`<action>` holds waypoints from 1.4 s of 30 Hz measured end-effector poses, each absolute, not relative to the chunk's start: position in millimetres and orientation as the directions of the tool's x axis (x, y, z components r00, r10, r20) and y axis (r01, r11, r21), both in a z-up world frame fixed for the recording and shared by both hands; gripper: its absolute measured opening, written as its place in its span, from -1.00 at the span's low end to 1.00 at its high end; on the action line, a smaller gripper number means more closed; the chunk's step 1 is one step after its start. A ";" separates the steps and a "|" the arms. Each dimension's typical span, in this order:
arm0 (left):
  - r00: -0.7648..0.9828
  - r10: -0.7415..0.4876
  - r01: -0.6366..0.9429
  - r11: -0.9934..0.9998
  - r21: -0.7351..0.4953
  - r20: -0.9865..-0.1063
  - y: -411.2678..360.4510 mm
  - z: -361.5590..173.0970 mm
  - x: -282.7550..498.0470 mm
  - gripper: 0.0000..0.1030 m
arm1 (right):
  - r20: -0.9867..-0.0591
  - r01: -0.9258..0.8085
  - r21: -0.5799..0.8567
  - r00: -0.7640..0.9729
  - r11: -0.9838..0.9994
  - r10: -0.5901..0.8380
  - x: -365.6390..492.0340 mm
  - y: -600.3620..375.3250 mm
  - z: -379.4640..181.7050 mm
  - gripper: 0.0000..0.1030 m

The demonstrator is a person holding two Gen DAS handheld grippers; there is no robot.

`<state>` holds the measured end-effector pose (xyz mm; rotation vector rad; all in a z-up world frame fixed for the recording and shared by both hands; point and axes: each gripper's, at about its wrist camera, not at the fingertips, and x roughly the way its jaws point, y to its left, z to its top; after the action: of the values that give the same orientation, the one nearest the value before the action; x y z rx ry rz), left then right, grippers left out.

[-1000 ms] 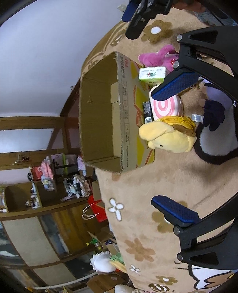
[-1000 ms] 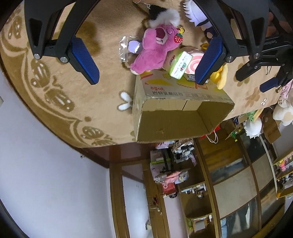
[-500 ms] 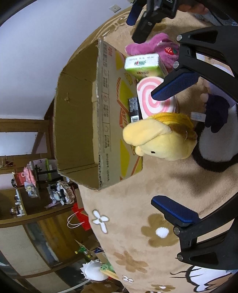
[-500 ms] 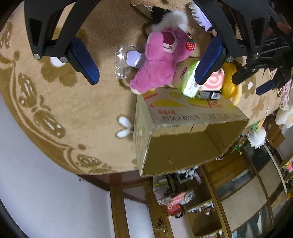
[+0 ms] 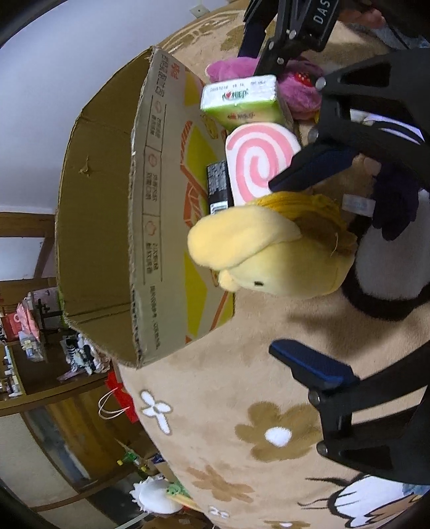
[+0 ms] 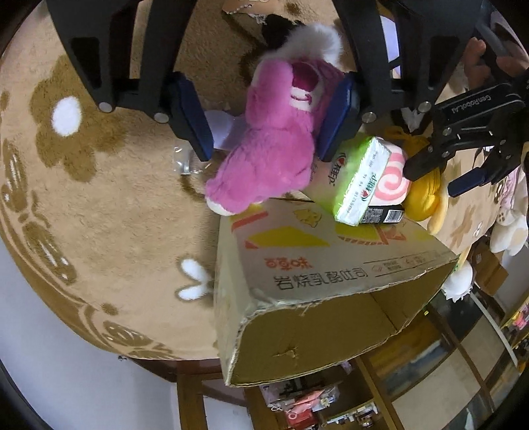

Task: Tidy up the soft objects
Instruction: 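Grasp the yellow plush dog with the left tool while the right tool grasps the pink plush bear, then lift both held plushes and carry them toward the open cardboard box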

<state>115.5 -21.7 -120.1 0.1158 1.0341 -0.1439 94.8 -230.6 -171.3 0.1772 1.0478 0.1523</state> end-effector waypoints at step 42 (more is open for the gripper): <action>0.560 -0.130 0.154 0.987 -0.052 -0.819 -8.6 -103.5 101.9 -0.14 | -0.788 -0.062 0.066 0.609 0.996 0.090 77.8 -210.8 -143.7 -0.22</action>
<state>101.9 -8.6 -103.5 0.0267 0.9626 -0.1674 77.8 -210.8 -143.7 0.0328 0.9117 0.0881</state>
